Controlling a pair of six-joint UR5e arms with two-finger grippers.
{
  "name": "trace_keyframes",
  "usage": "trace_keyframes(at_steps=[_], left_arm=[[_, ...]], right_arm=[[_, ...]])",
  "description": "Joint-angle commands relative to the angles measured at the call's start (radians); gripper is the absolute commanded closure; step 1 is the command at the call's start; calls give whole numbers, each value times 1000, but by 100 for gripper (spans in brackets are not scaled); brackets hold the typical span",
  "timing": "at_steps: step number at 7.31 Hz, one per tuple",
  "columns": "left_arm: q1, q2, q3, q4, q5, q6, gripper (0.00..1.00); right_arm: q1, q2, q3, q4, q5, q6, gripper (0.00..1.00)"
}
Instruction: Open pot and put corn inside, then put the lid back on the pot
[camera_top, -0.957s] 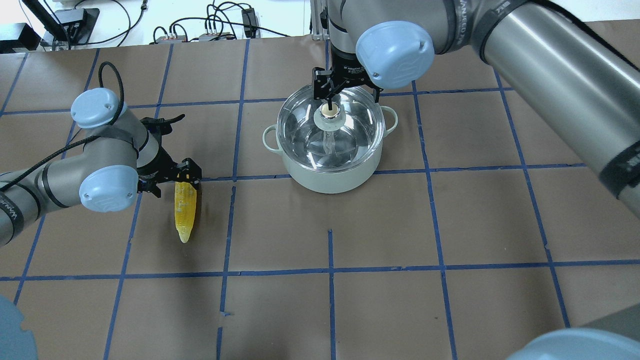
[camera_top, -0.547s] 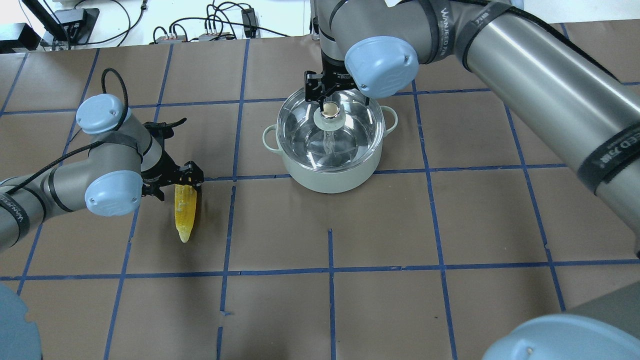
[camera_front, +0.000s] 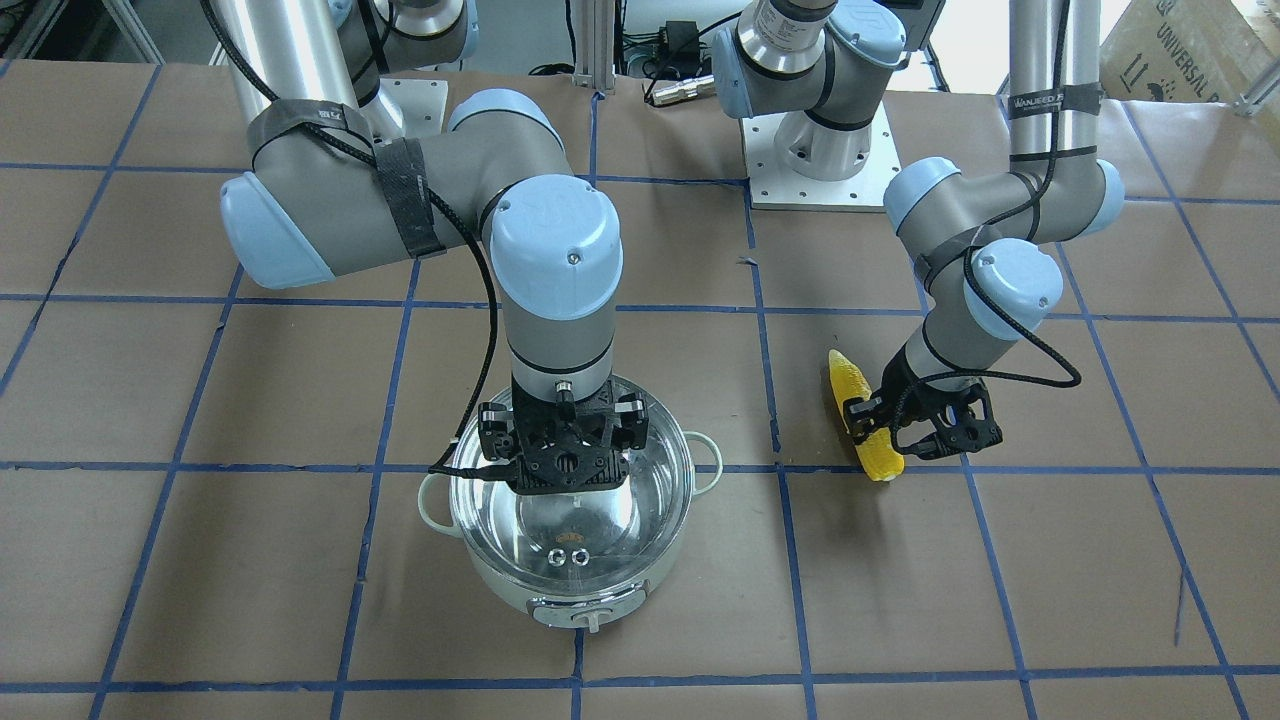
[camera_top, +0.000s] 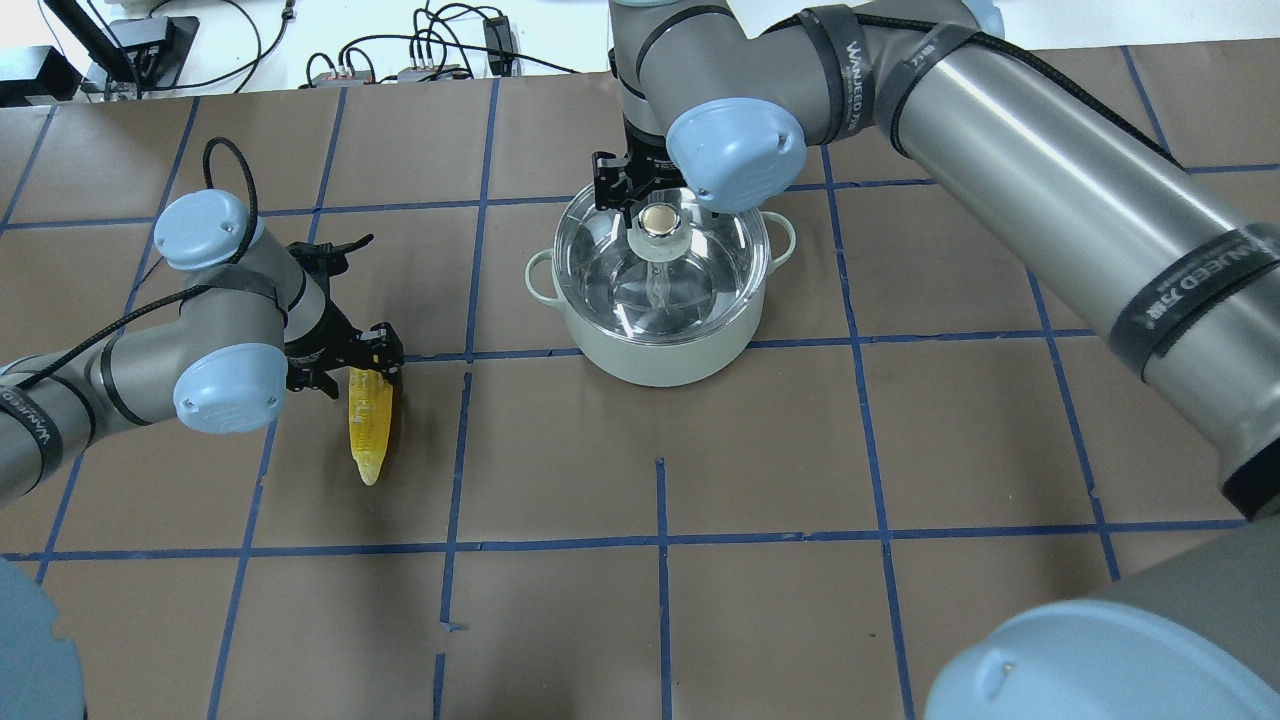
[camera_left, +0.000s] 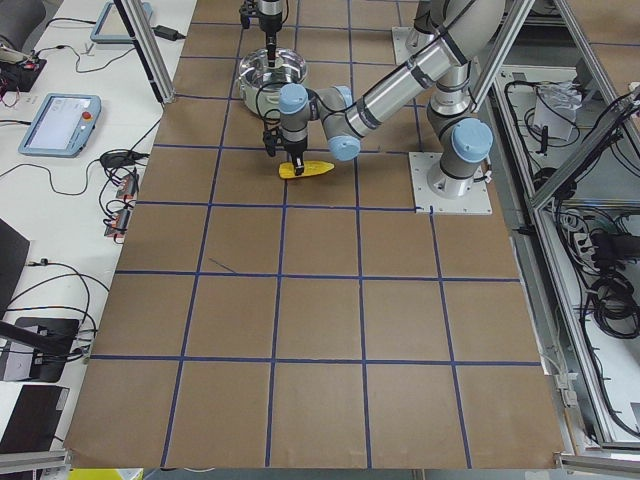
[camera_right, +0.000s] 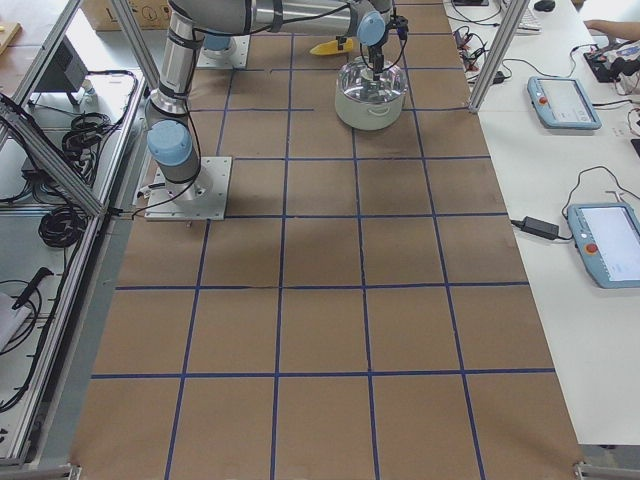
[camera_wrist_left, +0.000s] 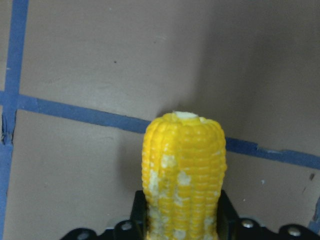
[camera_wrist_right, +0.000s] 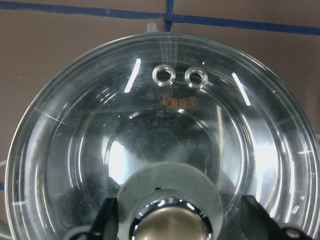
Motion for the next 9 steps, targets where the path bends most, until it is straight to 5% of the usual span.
trace_keyframes(at_steps=[1, 2, 3, 6, 9], left_arm=[[-2, 67, 76, -153, 13, -15, 97], [-2, 100, 127, -254, 26, -14, 97], [-16, 115, 159, -295, 26, -14, 97], [-56, 167, 222, -394, 31, -41, 96], [-76, 172, 285, -477, 28, -43, 97]], right_arm=[[1, -1, -7, 14, 9, -1, 47], [0, -2, -7, 31, 9, -1, 65], [-2, -5, -9, 39, 9, -1, 73], [-14, -21, -36, 81, 30, -1, 78], [-95, -27, -168, 305, 32, -86, 81]])
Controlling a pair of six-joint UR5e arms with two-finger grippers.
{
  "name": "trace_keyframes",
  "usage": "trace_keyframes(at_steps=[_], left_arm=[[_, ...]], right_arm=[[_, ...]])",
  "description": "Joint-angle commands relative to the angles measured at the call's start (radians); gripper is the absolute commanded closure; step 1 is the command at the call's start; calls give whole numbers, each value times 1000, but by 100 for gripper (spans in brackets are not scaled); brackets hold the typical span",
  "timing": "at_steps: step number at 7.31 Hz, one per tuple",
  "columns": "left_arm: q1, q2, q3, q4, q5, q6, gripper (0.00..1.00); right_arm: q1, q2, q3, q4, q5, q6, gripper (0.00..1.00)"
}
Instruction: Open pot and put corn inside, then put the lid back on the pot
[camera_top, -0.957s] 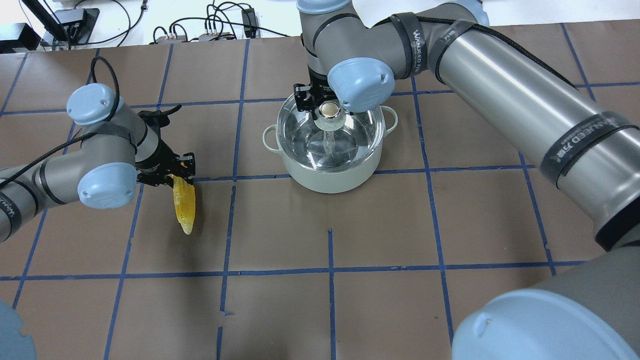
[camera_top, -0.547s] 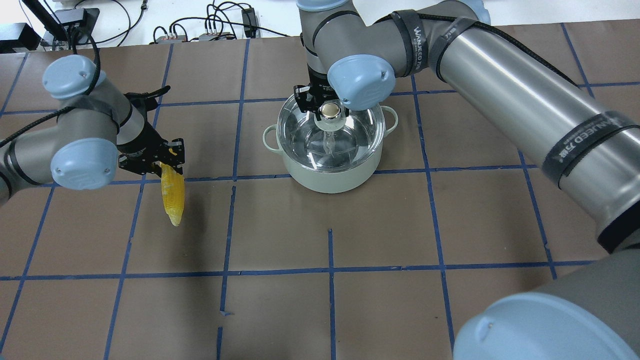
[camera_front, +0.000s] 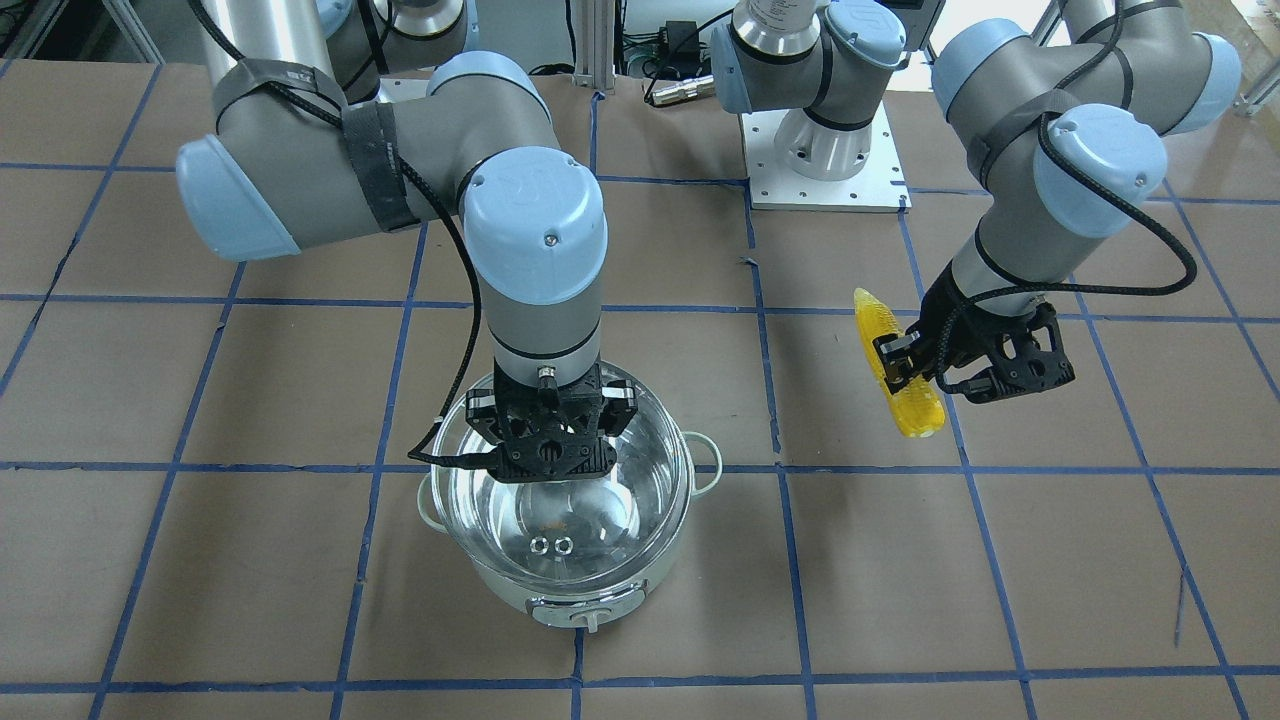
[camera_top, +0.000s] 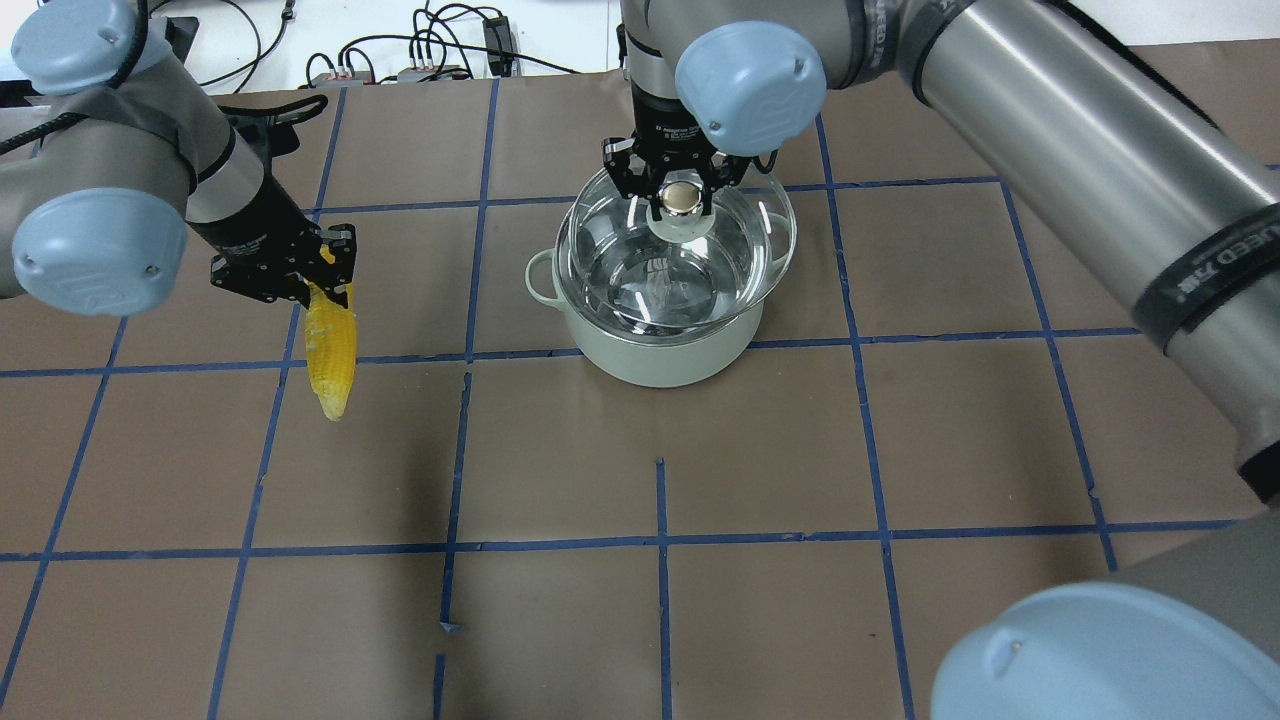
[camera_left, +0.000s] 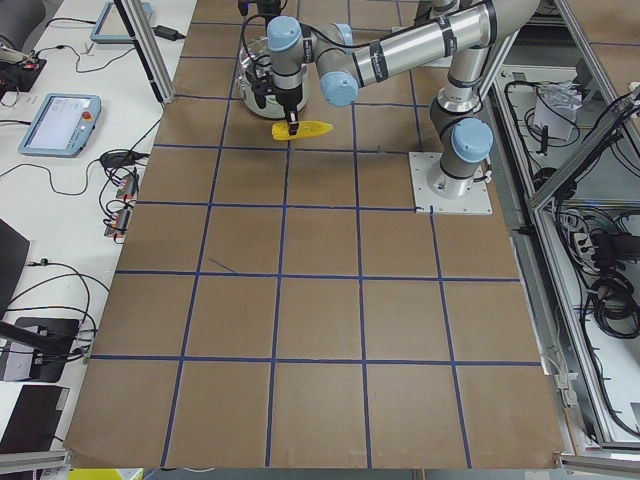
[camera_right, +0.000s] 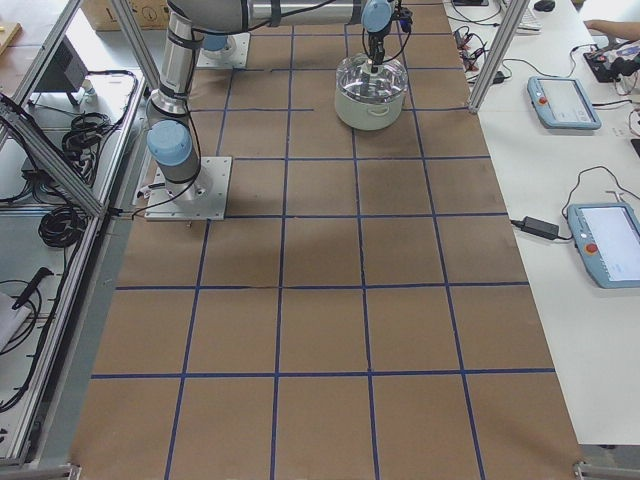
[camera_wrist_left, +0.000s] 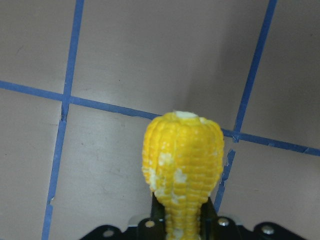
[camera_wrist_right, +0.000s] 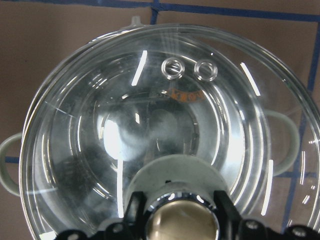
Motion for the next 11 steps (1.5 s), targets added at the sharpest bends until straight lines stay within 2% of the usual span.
trace_keyframes(at_steps=[1, 3, 4, 6, 8, 11], left_arm=[[-38, 9, 28, -33, 1, -16, 97], [-203, -13, 107, -63, 28, -205, 97], [-300, -47, 164, -85, 31, -290, 97], [-418, -139, 261, -97, 21, -460, 97], [-494, -249, 376, -92, 21, -541, 97], [-534, -443, 589, -95, 31, -581, 97]], right_arm=[[-111, -2, -41, 90, 1, -113, 82], [-249, -2, -34, 127, 7, -240, 89], [-317, -2, -34, 125, 7, -317, 90], [-417, 10, -24, 125, 4, -418, 91], [-446, 23, -23, 121, 6, -439, 92], [-449, 29, -23, 113, 9, -443, 92]])
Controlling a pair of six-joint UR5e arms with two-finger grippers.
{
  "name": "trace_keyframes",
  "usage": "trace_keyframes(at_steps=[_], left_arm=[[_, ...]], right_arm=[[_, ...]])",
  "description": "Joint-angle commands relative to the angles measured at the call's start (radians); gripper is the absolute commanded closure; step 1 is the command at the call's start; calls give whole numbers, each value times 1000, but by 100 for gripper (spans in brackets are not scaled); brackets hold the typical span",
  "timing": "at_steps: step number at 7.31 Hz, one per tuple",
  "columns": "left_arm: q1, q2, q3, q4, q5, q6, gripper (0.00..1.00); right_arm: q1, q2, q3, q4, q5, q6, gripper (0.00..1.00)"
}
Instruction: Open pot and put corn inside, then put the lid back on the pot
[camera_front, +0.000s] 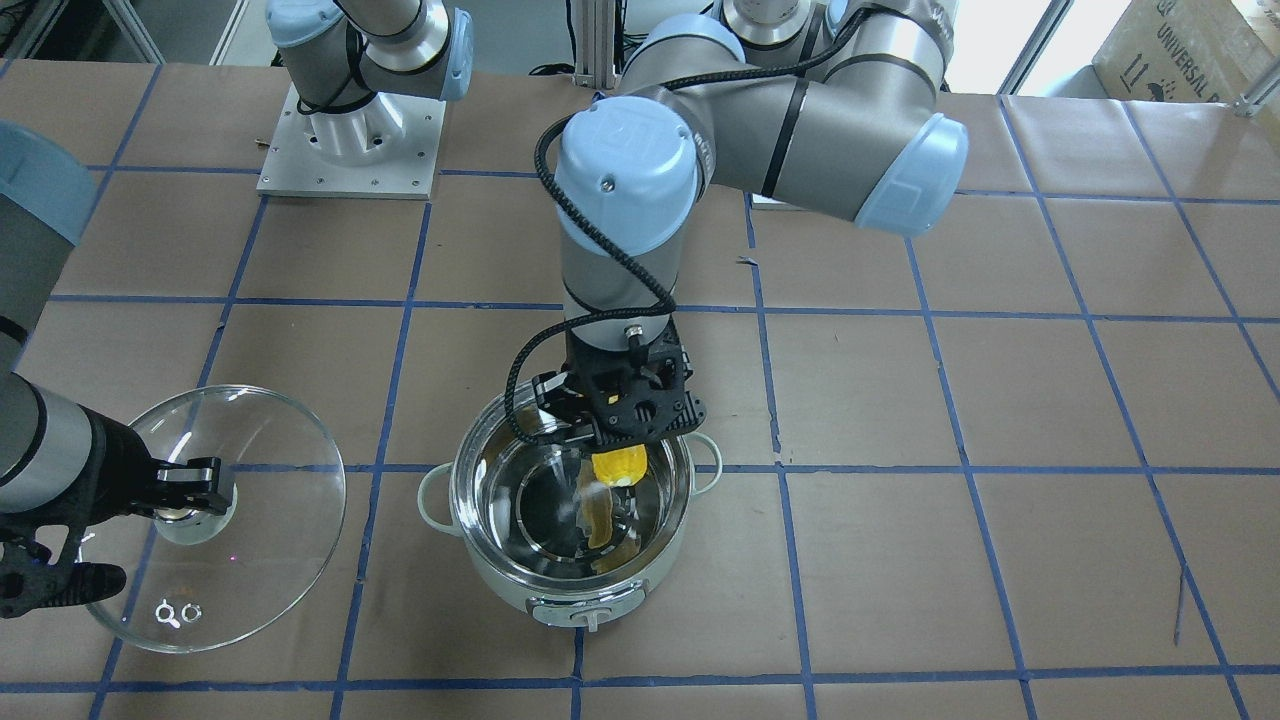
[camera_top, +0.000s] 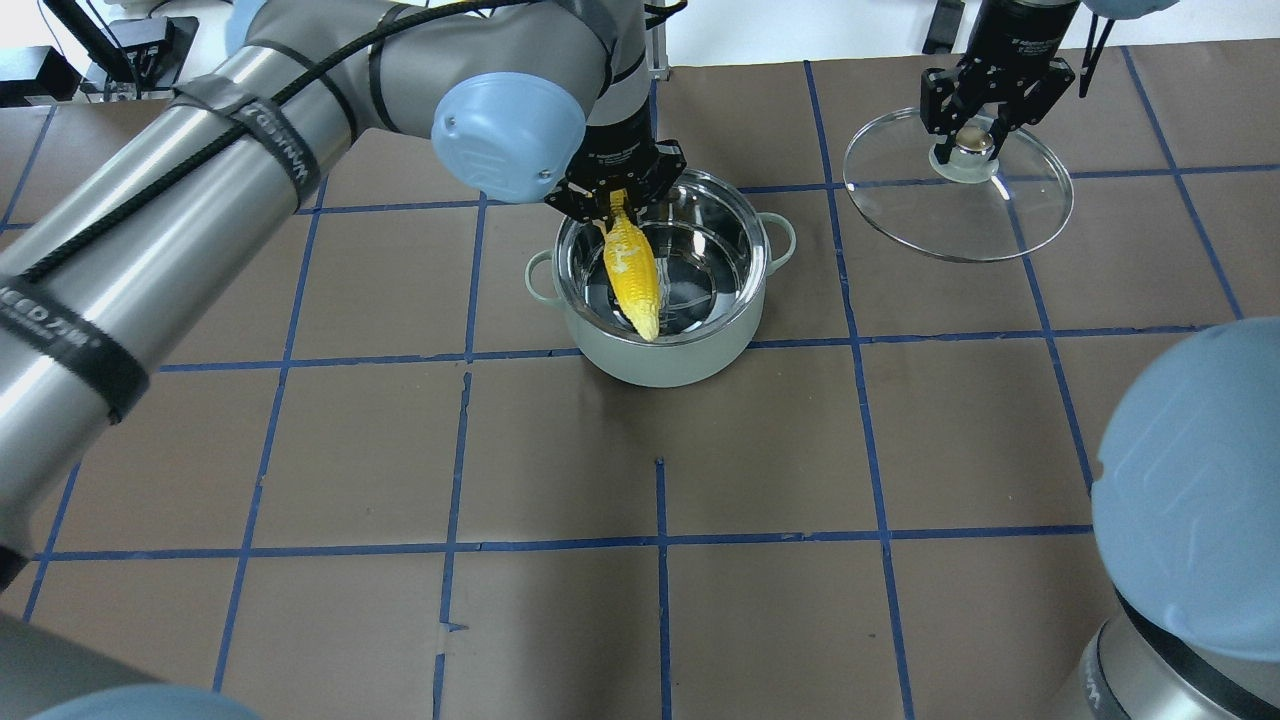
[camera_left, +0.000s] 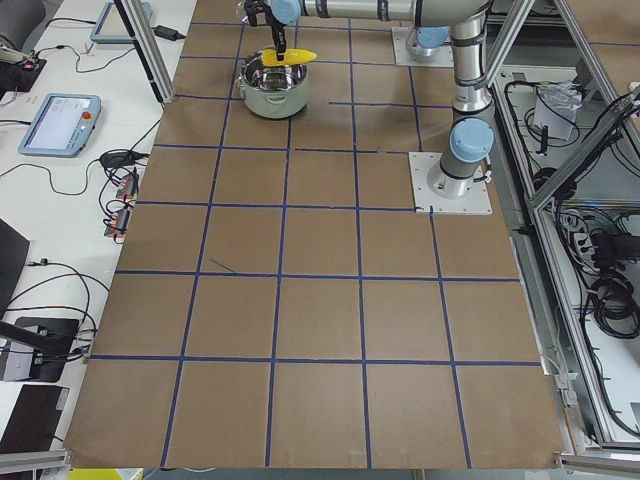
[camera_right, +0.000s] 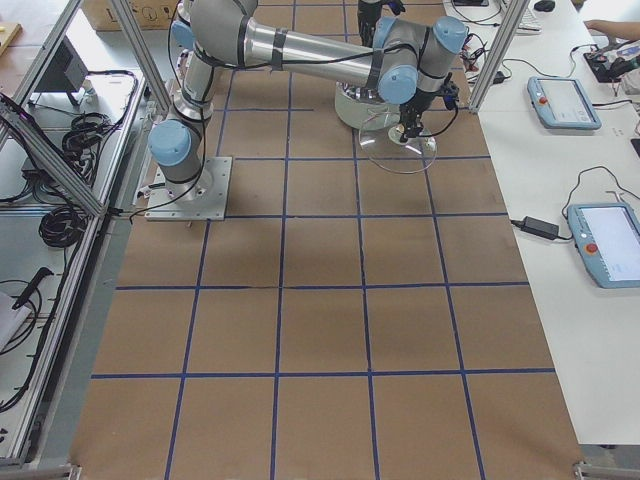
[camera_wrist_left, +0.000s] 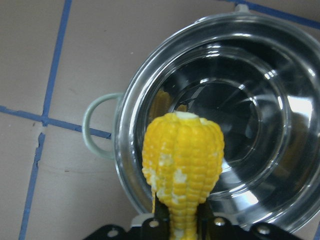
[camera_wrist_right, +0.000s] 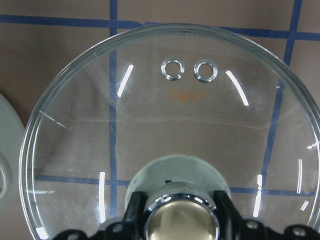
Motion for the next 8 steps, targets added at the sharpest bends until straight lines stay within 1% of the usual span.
trace_keyframes(at_steps=[1, 2, 3, 4, 5, 7, 8], left_arm=[[-16, -120, 117, 0, 2, -27, 97], [-17, -137, 111, 4, 2, -23, 64], [-16, -137, 107, 7, 0, -9, 21], [-16, -137, 106, 9, 0, -7, 4], [-16, -136, 105, 9, 2, -7, 0], [-11, -130, 102, 8, 0, 11, 1], [-2, -118, 97, 6, 5, 85, 1]], right_arm=[[-3, 4, 1, 0, 4, 1, 92], [-3, 4, 1, 0, 4, 2, 92], [-3, 4, 1, 2, 6, -1, 92], [-3, 4, 1, 2, 6, -1, 92], [-3, 4, 1, 2, 6, -1, 92], [-2, 4, 1, 2, 6, -1, 92], [1, -4, -2, 2, 4, 2, 91]])
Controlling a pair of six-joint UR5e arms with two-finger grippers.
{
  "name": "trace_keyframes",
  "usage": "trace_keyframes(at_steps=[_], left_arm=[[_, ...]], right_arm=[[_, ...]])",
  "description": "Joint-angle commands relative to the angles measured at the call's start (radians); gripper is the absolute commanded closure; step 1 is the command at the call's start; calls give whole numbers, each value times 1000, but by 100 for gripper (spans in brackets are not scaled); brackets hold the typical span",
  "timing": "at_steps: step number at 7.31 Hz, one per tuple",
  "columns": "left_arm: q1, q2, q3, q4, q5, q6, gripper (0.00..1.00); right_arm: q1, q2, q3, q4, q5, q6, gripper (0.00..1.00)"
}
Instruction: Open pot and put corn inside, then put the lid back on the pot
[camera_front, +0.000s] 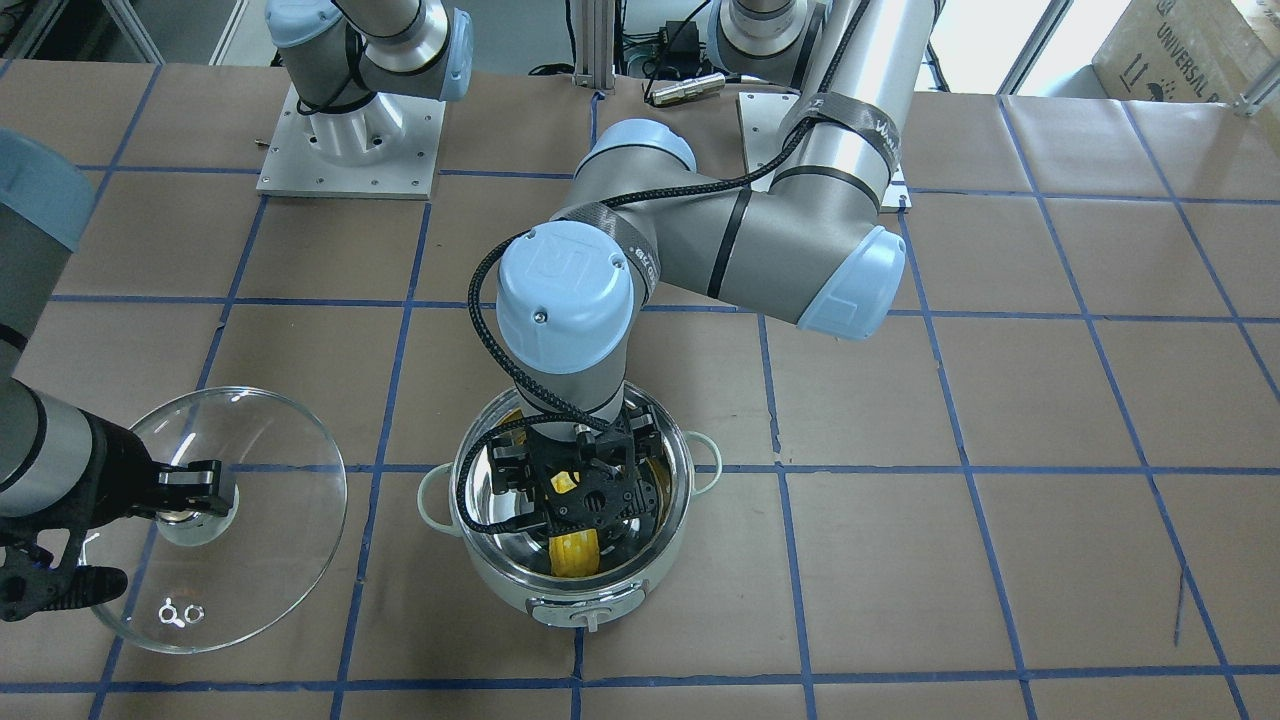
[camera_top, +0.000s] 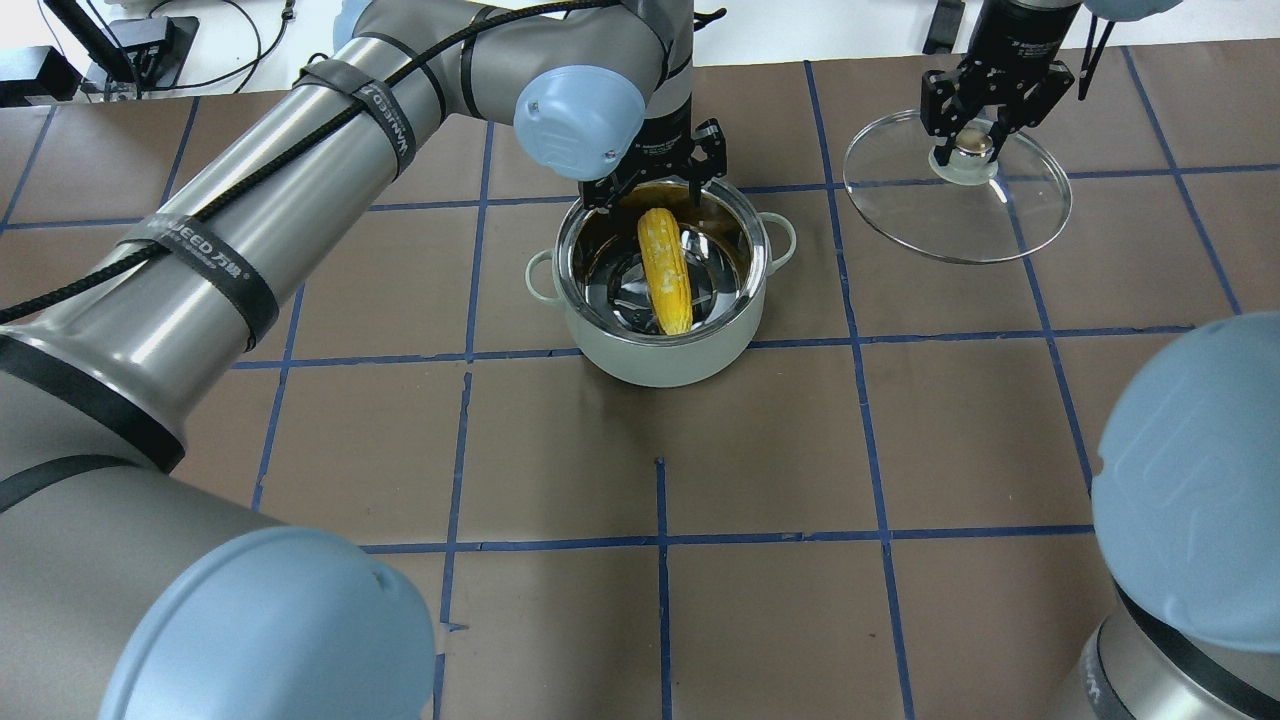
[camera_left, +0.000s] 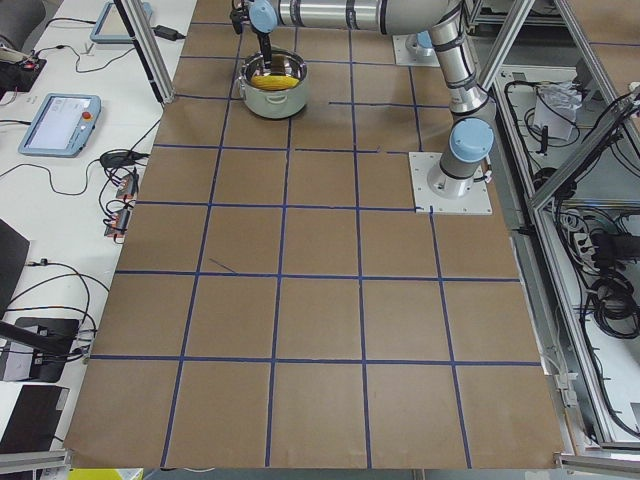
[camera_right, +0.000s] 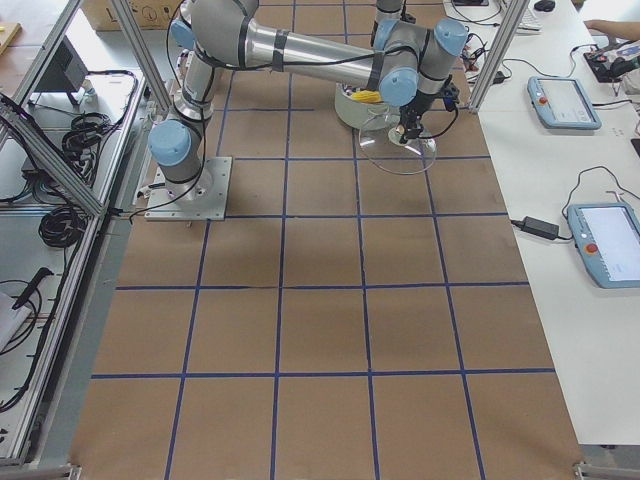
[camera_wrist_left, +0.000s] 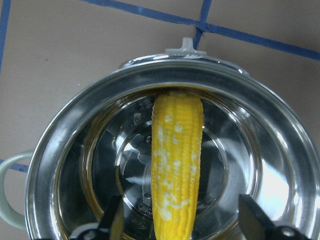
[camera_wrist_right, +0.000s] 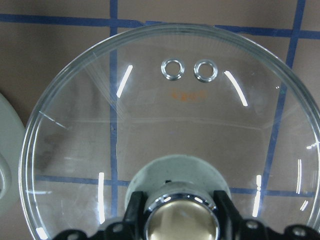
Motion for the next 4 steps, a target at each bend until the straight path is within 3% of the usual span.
trace_keyframes(at_steps=[1, 2, 4], left_arm=[[31, 29, -10, -9, 5, 172, 1], [74, 59, -34, -11, 2, 251, 1], [187, 191, -178, -17, -3, 392, 0]], right_arm=[[2, -9, -2, 2, -1, 4, 91], [21, -29, -19, 6, -1, 24, 91], [135, -63, -10, 5, -3, 114, 91]])
